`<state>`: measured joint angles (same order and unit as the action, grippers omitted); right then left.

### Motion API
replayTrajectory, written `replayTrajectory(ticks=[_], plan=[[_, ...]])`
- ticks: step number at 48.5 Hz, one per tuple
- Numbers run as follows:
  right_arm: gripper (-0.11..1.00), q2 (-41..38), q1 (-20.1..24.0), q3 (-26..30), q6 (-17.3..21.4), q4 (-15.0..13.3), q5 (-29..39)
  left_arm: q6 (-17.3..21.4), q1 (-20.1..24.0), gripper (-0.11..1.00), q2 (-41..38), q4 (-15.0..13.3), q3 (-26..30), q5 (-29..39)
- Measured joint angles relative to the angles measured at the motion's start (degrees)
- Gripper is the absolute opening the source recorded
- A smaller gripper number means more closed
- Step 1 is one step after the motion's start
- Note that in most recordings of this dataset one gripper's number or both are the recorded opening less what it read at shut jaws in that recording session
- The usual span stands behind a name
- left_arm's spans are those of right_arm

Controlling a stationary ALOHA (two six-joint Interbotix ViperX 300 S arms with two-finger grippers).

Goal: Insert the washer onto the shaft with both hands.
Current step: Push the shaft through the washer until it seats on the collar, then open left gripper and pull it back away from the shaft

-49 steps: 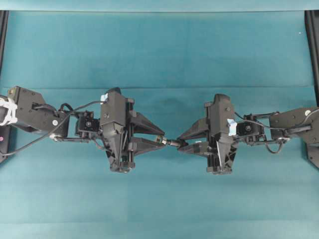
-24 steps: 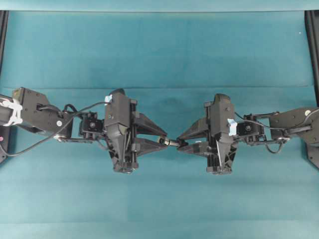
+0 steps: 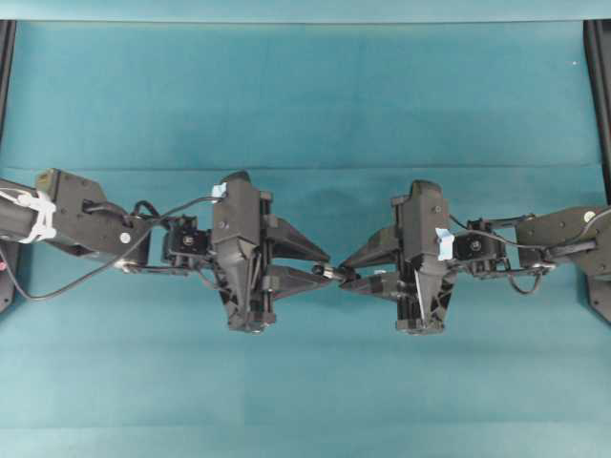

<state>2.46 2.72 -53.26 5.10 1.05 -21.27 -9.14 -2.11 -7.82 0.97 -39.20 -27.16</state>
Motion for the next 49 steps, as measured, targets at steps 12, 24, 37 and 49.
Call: replayTrajectory(ticks=[12, 24, 37, 49], plan=[[0.0, -0.18, 0.0, 0.26, 0.0, 0.0, -0.53, 0.0, -0.18, 0.34, -1.05, 0.09, 1.14, 0.09], [0.0, -0.26, 0.0, 0.44, 0.09, -0.09, -0.62, 0.0, -0.35, 0.34, -1.49, 0.0, 1.67, 0.44], [0.0, -0.44, 0.18, 0.62, 0.09, 0.0, -0.53, 0.09, -0.35, 0.34, -1.93, 0.0, 2.46, 1.85], [0.0, -0.53, 0.18, 0.62, 0.09, 0.0, -0.44, 0.0, -0.35, 0.34, -1.93, 0.0, 2.72, 2.99]])
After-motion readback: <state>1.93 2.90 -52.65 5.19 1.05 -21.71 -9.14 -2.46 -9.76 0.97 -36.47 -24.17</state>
